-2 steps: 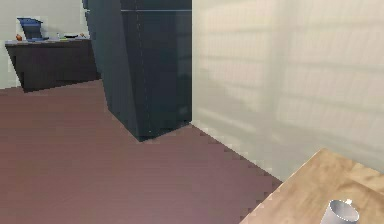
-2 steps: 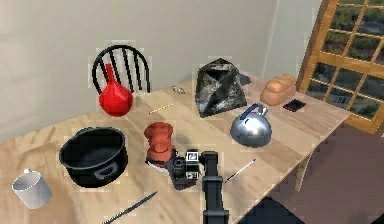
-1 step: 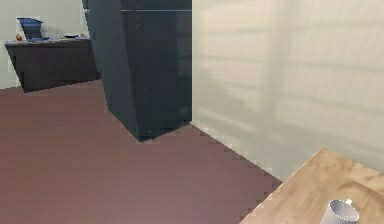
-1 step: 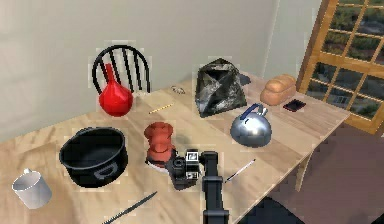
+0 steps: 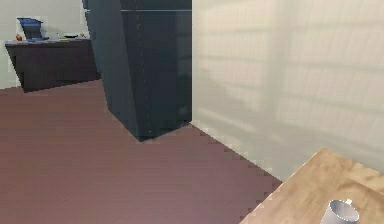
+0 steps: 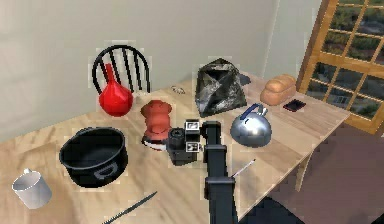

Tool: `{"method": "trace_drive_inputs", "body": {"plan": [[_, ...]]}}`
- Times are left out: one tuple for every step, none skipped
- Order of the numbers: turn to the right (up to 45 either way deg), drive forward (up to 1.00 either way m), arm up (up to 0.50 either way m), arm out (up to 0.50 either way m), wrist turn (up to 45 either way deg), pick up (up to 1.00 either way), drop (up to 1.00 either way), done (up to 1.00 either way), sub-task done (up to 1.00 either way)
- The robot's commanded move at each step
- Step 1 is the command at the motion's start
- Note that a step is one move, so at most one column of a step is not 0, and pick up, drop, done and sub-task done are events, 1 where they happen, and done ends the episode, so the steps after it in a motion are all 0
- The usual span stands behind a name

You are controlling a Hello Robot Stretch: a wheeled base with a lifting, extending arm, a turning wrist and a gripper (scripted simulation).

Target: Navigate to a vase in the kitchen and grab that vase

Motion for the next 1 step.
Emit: {"method": "trace_drive_inputs", "body": {"plan": [[0.0, 0.00, 0.00, 0.00, 0.0, 0.00, 0.00, 1.00, 0.00]]}}
